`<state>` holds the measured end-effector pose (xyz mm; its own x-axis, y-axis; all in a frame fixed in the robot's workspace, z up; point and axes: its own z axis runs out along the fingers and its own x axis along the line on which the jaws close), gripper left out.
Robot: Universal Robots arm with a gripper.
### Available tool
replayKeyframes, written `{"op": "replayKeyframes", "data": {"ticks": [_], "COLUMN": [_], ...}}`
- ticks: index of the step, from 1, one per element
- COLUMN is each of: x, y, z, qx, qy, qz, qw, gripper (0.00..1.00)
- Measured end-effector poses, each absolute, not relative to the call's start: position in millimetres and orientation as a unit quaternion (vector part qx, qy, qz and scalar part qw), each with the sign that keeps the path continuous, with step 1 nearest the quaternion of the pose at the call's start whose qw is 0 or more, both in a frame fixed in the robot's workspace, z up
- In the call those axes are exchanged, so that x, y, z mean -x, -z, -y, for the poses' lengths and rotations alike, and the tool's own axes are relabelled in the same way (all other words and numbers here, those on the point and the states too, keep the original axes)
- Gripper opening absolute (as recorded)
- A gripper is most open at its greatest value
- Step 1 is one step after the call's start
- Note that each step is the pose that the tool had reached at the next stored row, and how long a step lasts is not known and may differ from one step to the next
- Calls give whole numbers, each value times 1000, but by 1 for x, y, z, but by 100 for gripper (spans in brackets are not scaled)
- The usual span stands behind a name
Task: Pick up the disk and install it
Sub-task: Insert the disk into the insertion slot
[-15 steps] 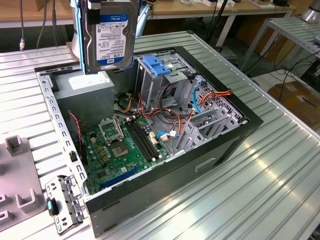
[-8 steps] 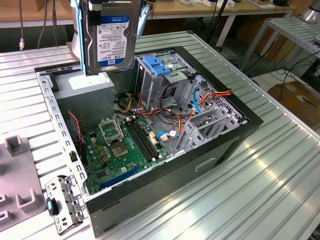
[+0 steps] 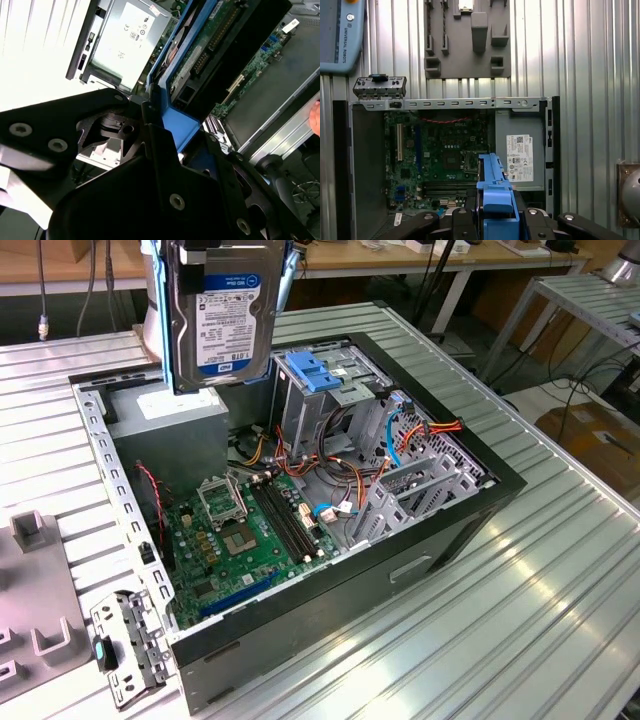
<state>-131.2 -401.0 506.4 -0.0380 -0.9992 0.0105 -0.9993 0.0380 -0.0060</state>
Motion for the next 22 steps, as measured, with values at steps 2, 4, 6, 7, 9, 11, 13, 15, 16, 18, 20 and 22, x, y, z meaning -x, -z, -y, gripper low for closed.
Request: {"op": "replayKeyframes", "data": {"ticks": [2, 4, 6, 7, 9, 11, 13, 15, 16, 18, 20, 22], "x": [131, 131, 131, 131, 131, 131, 131, 131, 131, 131, 131, 131], "y": [-506, -506, -506, -506, -506, -506, -506, -506, -506, -506, -506, -506], "z": [401, 401, 402, 403, 404, 405, 407, 407, 408, 409, 410, 411], "qx": [-694, -694, -694, -694, -694, -694, -694, -694, -694, -694, -694, -694], "qy": [-6, -6, -6, -6, -6, -6, -6, -6, -6, -6, -6, -6], "qz": [720, 720, 720, 720, 720, 720, 720, 720, 720, 720, 720, 720], "qw": [2, 2, 2, 2, 2, 2, 2, 2, 2, 2, 2, 2], "gripper": [37, 37, 37, 37, 37, 37, 37, 37, 37, 37, 37, 37]}}
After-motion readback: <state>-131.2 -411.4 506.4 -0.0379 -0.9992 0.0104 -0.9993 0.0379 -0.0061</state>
